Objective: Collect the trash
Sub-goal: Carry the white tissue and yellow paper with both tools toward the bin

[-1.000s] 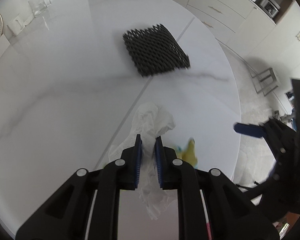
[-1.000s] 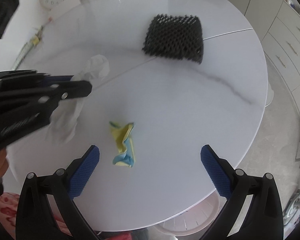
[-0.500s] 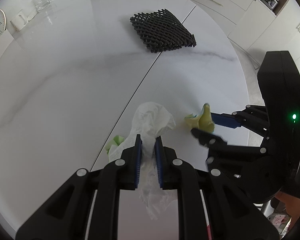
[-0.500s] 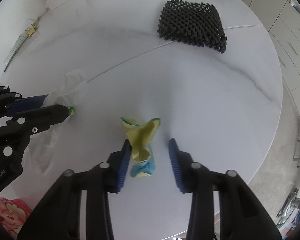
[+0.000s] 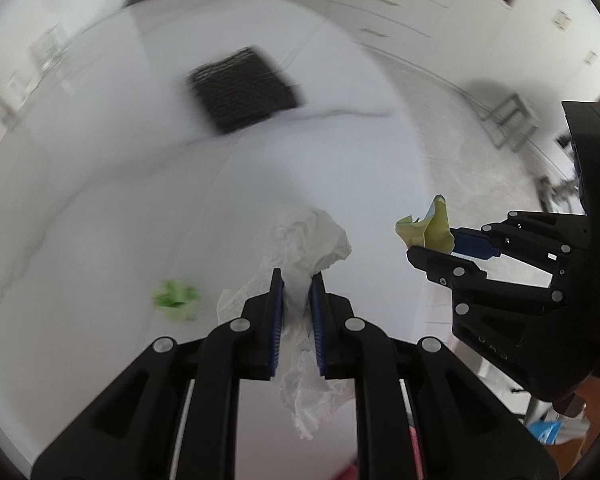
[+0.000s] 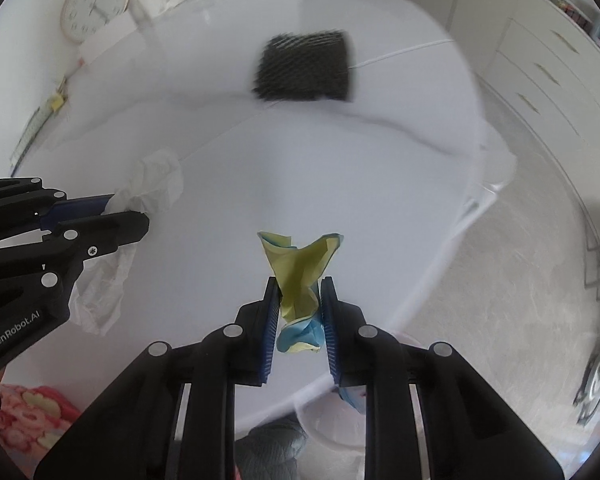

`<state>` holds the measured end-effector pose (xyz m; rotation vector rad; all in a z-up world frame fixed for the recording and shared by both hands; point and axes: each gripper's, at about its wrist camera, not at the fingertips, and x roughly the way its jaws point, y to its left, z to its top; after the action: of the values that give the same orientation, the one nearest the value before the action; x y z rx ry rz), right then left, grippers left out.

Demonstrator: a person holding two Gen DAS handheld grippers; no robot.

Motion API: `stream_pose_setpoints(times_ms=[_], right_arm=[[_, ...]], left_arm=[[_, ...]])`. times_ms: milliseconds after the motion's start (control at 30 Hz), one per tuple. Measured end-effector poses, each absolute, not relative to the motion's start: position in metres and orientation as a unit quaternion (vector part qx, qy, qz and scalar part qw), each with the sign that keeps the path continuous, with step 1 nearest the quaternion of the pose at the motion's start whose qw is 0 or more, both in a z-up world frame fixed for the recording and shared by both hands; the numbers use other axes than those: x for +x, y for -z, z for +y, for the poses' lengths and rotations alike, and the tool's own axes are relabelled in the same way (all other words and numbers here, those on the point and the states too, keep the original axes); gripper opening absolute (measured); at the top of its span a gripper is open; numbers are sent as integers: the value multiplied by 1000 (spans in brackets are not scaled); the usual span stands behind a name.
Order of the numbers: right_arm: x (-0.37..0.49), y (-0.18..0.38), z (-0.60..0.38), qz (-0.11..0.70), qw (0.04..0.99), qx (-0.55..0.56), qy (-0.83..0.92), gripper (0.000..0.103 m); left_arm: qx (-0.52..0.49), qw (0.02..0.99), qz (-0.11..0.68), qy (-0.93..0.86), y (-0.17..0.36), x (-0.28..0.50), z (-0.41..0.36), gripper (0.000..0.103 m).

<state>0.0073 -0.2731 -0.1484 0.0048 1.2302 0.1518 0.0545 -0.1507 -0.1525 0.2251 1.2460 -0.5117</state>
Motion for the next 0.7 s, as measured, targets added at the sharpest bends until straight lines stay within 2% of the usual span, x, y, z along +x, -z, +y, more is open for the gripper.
stream_pose_setpoints(times_ms=[200, 400, 700], right_arm=[[-63, 129, -359, 572, 819, 51, -19, 22], [-121, 121, -415, 570, 818, 73, 34, 22], [-156, 135, -444, 578, 809, 97, 47, 22]], left_arm=[[126, 751, 569, 311, 130, 4, -224, 13], [167, 730, 561, 354, 132, -37, -283, 13], [192, 710, 568, 369, 144, -68, -322, 13]])
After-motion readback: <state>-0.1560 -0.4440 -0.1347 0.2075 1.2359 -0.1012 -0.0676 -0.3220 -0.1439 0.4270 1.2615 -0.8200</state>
